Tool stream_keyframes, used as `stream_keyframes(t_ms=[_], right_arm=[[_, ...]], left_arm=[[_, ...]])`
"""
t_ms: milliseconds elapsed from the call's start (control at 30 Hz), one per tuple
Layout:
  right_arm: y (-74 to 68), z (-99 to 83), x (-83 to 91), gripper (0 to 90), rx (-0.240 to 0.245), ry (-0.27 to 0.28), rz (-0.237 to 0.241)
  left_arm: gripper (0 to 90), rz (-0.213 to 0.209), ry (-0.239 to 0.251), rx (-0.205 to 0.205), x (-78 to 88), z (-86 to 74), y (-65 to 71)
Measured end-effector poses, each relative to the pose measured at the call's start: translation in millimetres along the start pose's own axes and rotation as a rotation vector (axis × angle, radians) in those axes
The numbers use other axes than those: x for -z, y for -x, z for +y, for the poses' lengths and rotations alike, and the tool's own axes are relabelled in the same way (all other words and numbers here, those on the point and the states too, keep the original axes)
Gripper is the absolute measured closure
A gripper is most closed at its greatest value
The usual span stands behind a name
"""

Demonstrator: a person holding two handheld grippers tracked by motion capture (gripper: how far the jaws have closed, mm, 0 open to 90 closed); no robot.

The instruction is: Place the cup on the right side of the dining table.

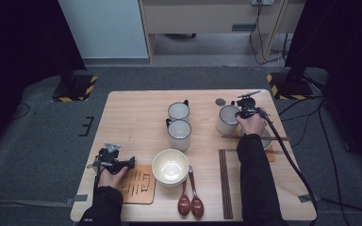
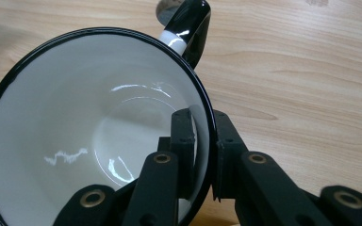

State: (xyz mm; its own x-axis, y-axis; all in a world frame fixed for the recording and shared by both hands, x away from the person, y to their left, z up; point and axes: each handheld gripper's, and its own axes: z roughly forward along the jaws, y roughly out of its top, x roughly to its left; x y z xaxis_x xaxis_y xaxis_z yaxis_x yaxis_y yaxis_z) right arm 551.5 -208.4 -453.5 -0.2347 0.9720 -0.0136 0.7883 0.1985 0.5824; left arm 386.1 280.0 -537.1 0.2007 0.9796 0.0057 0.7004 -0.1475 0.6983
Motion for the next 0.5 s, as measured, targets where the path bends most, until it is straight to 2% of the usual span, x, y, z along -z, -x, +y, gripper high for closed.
stream_keyframes(t_ms=[200,400,433,500], right_arm=[[1.1,-0.2,-1.7,81.6,0.018,0.012,0.009],[-0.4,-0.9,-4.7,80.5,0.032,0.065,0.005],[-0.4,-0.5,-5.7,79.6,0.030,0.079,-0.008],[1.8,0.1,-5.8,79.5,0.036,0.071,-0.005]], left_arm=[[0.0,0.000,0.000,0.000,0.0,0.0,0.0],[0.0,0.000,0.000,0.000,0.0,0.0,0.0],[0.0,0.000,0.000,0.000,0.0,0.0,0.0],[0.0,0.000,0.000,0.000,0.0,0.0,0.0]])
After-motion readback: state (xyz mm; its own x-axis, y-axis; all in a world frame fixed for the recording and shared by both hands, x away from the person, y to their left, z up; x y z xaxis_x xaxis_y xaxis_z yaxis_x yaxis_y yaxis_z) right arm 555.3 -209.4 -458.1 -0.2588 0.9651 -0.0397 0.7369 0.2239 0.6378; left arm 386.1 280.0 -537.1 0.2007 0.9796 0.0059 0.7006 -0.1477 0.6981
